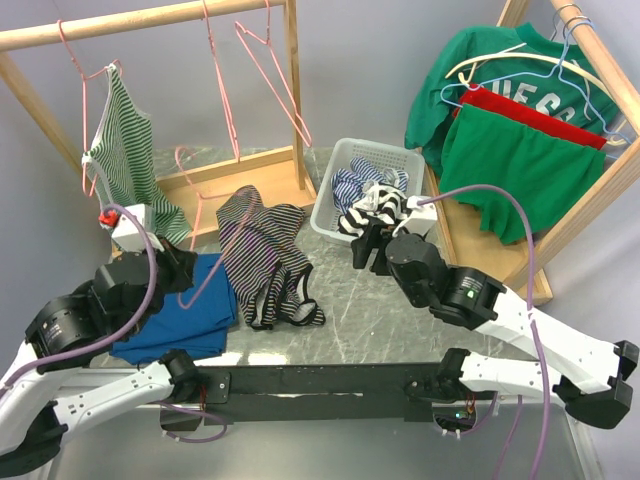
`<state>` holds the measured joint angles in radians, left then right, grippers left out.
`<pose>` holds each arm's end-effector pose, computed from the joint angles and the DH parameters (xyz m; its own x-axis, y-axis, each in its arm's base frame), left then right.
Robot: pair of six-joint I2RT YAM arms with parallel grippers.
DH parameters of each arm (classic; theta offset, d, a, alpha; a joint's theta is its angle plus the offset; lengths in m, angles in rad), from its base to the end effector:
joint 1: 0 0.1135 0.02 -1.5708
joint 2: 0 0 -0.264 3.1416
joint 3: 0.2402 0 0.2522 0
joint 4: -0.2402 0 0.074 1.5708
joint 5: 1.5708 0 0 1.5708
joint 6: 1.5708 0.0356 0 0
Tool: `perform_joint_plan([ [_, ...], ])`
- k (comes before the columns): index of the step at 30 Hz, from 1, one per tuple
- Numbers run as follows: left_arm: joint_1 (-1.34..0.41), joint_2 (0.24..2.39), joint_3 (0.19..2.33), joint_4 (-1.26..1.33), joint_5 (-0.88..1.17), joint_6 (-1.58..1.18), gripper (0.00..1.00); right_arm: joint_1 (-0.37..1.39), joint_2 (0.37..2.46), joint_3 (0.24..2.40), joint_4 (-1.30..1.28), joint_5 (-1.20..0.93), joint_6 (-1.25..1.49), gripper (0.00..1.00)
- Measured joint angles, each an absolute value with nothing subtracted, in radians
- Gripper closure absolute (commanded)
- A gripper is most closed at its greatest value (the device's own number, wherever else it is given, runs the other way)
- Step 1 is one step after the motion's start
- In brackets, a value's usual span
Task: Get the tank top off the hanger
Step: Place the hanger at the clothesline.
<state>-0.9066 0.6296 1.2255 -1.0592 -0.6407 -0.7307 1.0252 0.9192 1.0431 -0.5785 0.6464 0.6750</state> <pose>0.0583 -0.0400 0.4103 -0.4065 -0.3488 -0.8445 0.0408 0.9164 -0.3981 0.1157 0.1492 0.3682 -0.4288 0.2549 -0.8667 -0.1711 0.9191 0.3550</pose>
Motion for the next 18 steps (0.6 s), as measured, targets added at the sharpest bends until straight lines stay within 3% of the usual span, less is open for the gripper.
perform_joint_plan([
  [10,-0.906,0.806,1.325,-1.044,-0.843,-0.667,0.99,1.025,0.953,1.047,-0.582,0.601,0.676,0.18],
  [18,-0.795,0.957,1.433,-0.792,-0.863,-0.400,0.99,1.025,0.998,1.047,-0.581,0.545,0.688,0.18],
])
